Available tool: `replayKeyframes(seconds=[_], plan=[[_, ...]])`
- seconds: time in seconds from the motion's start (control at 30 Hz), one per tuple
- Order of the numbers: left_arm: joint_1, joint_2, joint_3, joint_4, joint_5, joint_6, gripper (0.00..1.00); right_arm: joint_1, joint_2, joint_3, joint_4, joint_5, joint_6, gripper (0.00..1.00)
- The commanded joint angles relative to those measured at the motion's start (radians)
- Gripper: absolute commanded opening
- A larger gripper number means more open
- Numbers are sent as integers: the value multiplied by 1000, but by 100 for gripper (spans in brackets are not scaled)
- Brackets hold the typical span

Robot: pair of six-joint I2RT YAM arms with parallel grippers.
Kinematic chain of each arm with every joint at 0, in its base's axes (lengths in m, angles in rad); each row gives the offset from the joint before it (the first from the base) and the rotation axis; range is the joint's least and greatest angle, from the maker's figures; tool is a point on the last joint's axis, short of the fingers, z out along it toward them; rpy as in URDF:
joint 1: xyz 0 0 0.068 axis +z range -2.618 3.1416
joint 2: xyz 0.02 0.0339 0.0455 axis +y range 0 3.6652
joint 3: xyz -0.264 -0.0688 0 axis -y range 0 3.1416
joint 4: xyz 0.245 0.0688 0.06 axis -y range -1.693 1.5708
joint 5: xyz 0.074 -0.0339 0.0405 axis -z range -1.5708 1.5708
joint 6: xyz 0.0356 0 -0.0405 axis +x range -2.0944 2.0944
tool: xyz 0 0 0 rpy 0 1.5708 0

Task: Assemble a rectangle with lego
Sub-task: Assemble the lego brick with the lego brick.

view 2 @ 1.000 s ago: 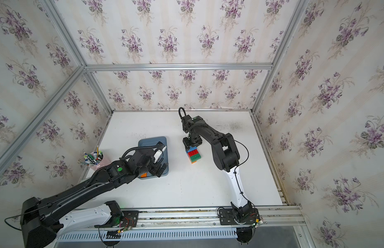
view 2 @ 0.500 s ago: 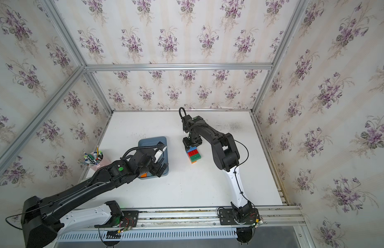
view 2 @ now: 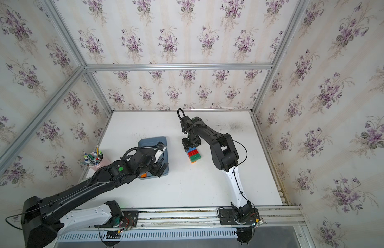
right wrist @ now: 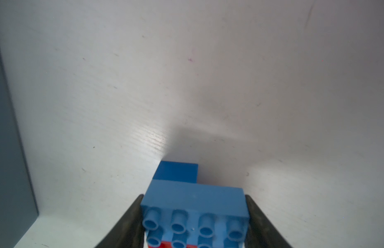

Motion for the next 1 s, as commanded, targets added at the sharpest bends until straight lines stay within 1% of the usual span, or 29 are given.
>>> replayKeyframes(seconds=[0.0, 0.23, 0.33, 0.43, 0.5, 0.73, 0.83, 0.97], plan=[[0, 1, -1, 25, -15, 4, 100, 4, 21, -5, -21, 21, 2, 45], [1, -1, -3, 24, -18, 4, 100, 2, 38, -13, -19, 35, 7, 45], [1, 0, -3, 22, -20, 4, 100, 3, 42, -15, -16, 42, 8, 47], [0, -1, -3, 21, -23, 6, 100, 4, 31, -16, -8, 52, 0, 53], [1, -1, -3, 22, -23, 6, 100, 3, 16, -17, 4, 66, -8, 60], [1, 1, -2, 21, -27, 5, 100, 3, -39, -20, 46, 93, -12, 78], [1, 1, 0, 18, -29, 6, 100, 3, -66, -20, 70, 99, -12, 83], [1, -5, 1, 15, -37, 13, 100, 3, -97, -12, 82, 108, -9, 87]])
